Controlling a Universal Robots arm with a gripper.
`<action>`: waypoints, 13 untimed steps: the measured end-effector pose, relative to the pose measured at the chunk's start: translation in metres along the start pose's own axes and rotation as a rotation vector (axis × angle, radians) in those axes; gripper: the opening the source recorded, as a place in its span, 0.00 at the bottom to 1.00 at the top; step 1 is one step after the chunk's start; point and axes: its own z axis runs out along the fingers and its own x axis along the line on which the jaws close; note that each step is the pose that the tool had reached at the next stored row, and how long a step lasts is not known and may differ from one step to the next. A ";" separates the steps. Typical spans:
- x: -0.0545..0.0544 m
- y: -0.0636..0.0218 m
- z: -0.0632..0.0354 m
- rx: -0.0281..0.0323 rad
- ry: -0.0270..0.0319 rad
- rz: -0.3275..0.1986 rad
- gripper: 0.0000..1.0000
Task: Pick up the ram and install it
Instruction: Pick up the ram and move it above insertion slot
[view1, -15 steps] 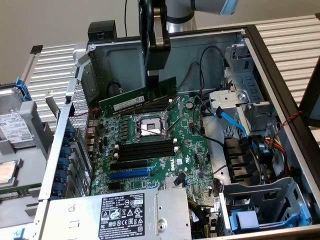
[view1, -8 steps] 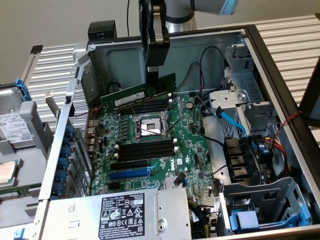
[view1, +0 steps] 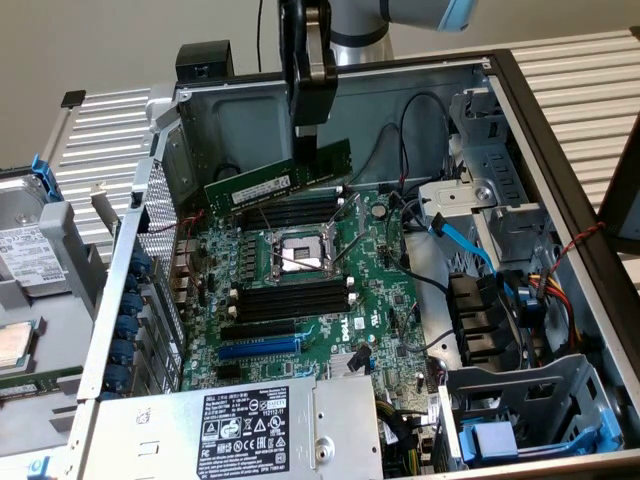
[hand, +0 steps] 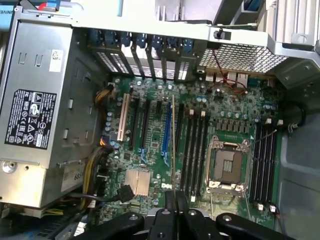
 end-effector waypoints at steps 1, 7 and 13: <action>-0.001 -0.0002 0.0003 0.0010 -0.0009 0.000 0.12; -0.010 -0.0011 0.0025 0.0076 -0.0068 0.001 0.12; -0.018 -0.0020 0.0045 0.0146 -0.0136 0.001 0.12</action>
